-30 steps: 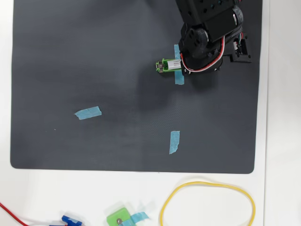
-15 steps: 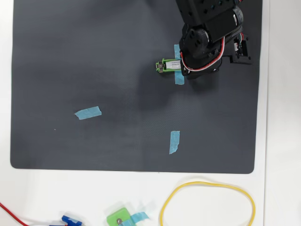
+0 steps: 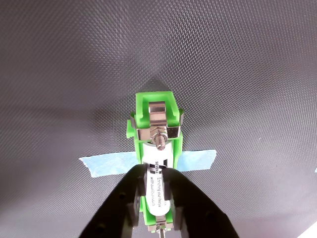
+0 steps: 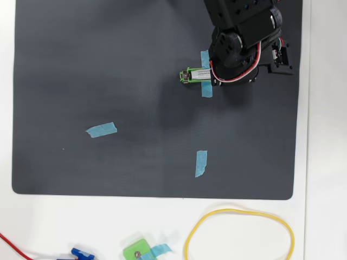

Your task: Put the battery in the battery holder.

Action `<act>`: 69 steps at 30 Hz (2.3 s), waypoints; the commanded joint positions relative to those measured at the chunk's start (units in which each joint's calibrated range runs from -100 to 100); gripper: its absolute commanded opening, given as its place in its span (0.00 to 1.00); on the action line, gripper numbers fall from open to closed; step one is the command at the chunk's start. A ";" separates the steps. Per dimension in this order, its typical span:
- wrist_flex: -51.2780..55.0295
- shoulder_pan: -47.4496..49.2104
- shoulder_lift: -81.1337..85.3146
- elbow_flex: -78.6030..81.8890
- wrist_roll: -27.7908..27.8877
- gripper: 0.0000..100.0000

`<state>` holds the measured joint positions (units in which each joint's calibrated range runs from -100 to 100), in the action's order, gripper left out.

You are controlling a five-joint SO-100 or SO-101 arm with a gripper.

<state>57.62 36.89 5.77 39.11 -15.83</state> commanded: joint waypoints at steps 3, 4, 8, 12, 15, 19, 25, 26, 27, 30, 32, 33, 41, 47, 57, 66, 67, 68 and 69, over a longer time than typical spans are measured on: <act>-0.19 0.42 3.74 1.15 -0.13 0.00; -0.28 0.63 7.75 3.80 0.44 0.00; -0.80 -1.34 31.54 15.34 4.67 0.00; -3.60 -14.52 58.92 27.50 9.21 0.00; -7.97 -29.47 78.96 37.19 9.57 0.00; -7.88 -31.23 94.14 49.26 9.36 0.00; -8.76 -36.94 93.72 59.22 9.21 0.00; -8.76 -36.94 93.72 59.39 9.21 0.00; -9.46 -36.84 93.72 60.62 9.21 0.00; -12.17 -36.94 93.72 60.89 9.16 0.00; -10.42 -37.05 93.72 60.89 9.47 0.00; -8.23 -36.84 93.72 60.89 9.47 0.00; -6.14 -37.05 93.72 60.89 9.21 0.00; -6.14 -37.36 93.72 60.89 9.21 0.00; -6.14 -37.15 93.72 60.89 9.21 0.00; -6.14 -36.94 93.72 60.89 9.21 0.00; -6.14 -36.94 93.72 60.89 9.21 0.00; -6.14 -36.94 93.72 60.89 9.21 0.00; -6.14 -37.05 93.72 60.89 9.21 0.00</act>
<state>51.34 0.62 99.07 99.73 -6.50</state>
